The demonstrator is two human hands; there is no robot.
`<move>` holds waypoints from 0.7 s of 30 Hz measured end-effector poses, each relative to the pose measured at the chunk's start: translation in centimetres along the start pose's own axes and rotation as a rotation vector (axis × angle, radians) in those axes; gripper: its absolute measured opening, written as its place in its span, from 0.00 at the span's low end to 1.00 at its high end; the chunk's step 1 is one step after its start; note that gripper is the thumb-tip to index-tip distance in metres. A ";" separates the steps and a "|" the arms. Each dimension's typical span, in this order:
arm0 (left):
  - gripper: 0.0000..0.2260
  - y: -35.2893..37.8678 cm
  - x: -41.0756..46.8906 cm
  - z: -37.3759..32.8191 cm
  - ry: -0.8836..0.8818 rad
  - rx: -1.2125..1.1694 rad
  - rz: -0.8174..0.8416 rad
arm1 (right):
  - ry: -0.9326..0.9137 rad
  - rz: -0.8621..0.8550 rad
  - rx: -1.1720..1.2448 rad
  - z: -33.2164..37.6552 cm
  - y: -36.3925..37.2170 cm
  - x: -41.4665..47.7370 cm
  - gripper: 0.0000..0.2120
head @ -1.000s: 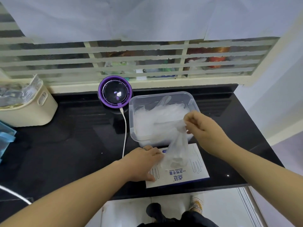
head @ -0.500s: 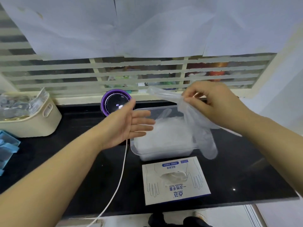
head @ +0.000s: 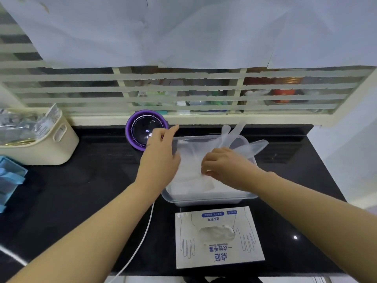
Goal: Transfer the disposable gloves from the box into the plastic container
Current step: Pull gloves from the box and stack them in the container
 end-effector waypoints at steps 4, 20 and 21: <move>0.19 2.3 0.1 -2.2 0.327 0.193 0.214 | 0.080 0.100 0.082 -0.9 2.5 0.9 0.08; 0.19 11.1 1.1 -1.3 0.337 0.906 0.794 | 0.491 0.512 -0.282 -5.0 4.9 -0.8 0.18; 0.19 11.3 1.1 -1.3 0.349 0.969 0.802 | 0.488 0.527 -0.359 -5.1 5.2 -0.6 0.18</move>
Point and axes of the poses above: each hand's wrist, its own x-axis towards the middle knuckle, its own y-axis out of the palm, z = x × y, the point moved 4 cm from there along x, towards the middle knuckle, and after that the axes turned 10 degrees about x, right-handed, at the moved point
